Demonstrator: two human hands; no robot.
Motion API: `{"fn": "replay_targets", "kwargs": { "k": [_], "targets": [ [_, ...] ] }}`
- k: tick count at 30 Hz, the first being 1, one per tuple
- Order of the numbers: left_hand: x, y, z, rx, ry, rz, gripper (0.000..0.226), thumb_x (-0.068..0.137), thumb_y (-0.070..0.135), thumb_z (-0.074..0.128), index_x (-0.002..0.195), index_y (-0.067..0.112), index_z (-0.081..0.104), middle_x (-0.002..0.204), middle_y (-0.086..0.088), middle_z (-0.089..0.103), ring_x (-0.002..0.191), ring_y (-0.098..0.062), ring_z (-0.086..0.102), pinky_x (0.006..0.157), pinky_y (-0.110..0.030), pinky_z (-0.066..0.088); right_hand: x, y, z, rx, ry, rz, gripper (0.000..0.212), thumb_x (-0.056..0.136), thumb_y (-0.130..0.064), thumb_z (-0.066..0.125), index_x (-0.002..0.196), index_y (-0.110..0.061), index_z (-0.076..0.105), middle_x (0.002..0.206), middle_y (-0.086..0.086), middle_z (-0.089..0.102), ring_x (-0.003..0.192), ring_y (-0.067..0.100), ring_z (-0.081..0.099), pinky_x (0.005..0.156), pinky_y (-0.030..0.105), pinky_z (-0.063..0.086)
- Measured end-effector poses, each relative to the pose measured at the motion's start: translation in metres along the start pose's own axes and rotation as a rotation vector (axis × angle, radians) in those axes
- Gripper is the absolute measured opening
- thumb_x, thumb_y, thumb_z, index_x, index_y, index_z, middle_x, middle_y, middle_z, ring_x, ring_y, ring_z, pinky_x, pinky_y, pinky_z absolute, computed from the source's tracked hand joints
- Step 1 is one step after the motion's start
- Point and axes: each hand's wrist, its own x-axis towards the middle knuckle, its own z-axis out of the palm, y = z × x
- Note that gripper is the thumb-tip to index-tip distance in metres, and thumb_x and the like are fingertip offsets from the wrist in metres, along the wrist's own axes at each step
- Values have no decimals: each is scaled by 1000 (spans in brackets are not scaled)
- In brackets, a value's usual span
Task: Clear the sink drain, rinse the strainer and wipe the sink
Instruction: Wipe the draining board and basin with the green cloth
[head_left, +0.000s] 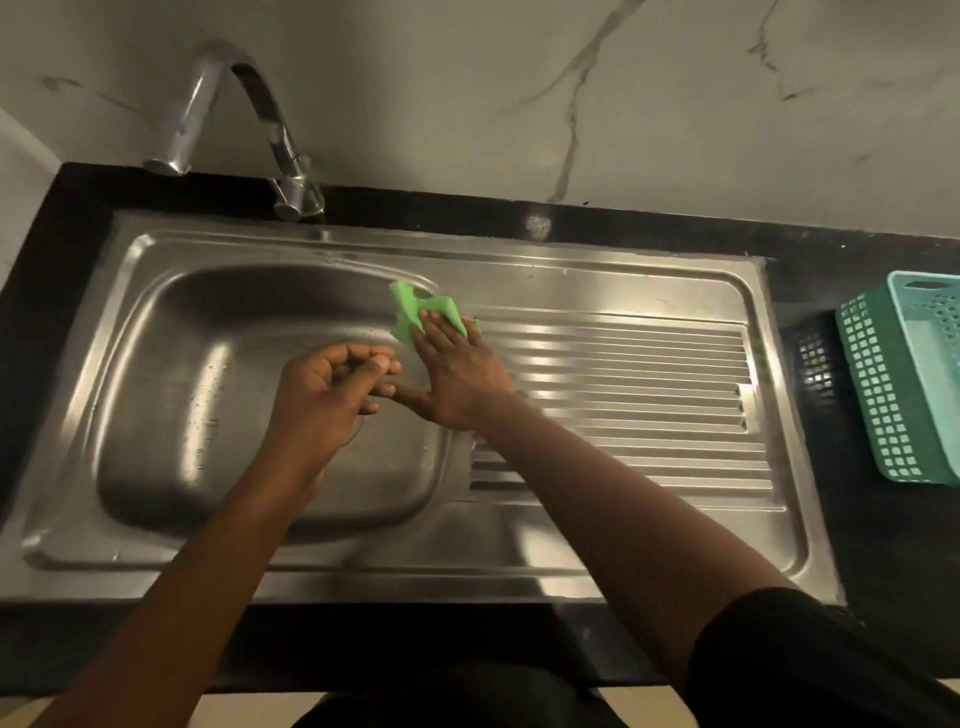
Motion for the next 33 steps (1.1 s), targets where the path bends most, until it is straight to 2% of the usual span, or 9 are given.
{"fn": "replay_targets", "kwargs": {
  "k": [4, 6, 13, 16, 18, 22, 24, 29, 33],
  "targets": [
    [4, -1, 3, -6, -25, 11, 12, 102, 15, 67, 101, 21, 78, 98, 2, 83, 89, -23, 77, 75, -32, 59, -17, 39, -1, -55, 25, -126, 90, 98, -80, 17, 166, -21, 23, 174, 3, 17, 162, 17, 9, 131, 48, 10],
    [6, -2, 7, -21, -35, 5, 12, 101, 14, 67, 101, 19, 78, 97, 1, 83, 88, -22, 76, 74, -32, 58, -25, 60, -2, -13, 48, -70, 86, 99, -77, 18, 166, -23, 21, 174, 4, 17, 162, 18, 12, 130, 48, 15],
    [12, -7, 10, -1, -102, 3, 14, 102, 18, 67, 110, 17, 78, 102, 1, 83, 95, -25, 78, 77, -31, 60, -99, 197, -18, 121, 73, 481, 90, 95, -83, 11, 165, -26, 14, 173, 10, 18, 161, 26, 13, 127, 55, 23],
    [14, -8, 12, 0, -108, -8, 13, 101, 16, 67, 109, 16, 78, 101, 0, 83, 94, -26, 78, 77, -31, 61, -134, 251, -28, 176, 5, 724, 96, 89, -86, 6, 166, -29, 9, 175, 11, 5, 162, 29, 4, 128, 58, 12],
    [16, -7, 14, 15, -118, -7, 13, 101, 17, 67, 108, 16, 78, 100, 2, 83, 93, -23, 79, 77, -31, 62, -128, 259, -31, 259, 3, 844, 105, 83, -90, 4, 167, -26, 7, 175, 13, -3, 162, 29, -4, 129, 57, 3],
    [16, -5, 16, 9, -126, -9, 13, 101, 16, 67, 108, 15, 78, 100, 3, 83, 91, -20, 78, 75, -27, 62, -73, 218, -30, 419, 198, 1064, 125, 78, -99, 6, 167, -12, 1, 173, 19, -6, 162, 32, -8, 128, 59, -4],
    [15, -4, 16, 10, -131, -12, 13, 101, 16, 67, 108, 15, 77, 100, 3, 83, 91, -20, 78, 76, -26, 62, -45, 183, -28, 420, 211, 990, 125, 77, -99, 7, 167, -12, -2, 174, 18, -7, 161, 32, -10, 128, 58, -4],
    [9, -7, 13, 2, -112, -38, 13, 101, 16, 67, 107, 17, 78, 100, 1, 83, 92, -22, 78, 77, -30, 62, 22, 63, -16, 475, 209, 630, 120, 79, -100, 11, 167, -20, -4, 174, 8, -12, 160, 25, -16, 123, 47, -14],
    [0, -11, 7, 47, -81, -42, 13, 101, 21, 67, 105, 24, 79, 100, 6, 83, 92, -16, 78, 81, -36, 62, 50, 10, -12, 418, 106, 402, 116, 82, -97, 12, 167, -19, -2, 174, 7, -12, 161, 24, -14, 125, 48, -10]
  ]
}}
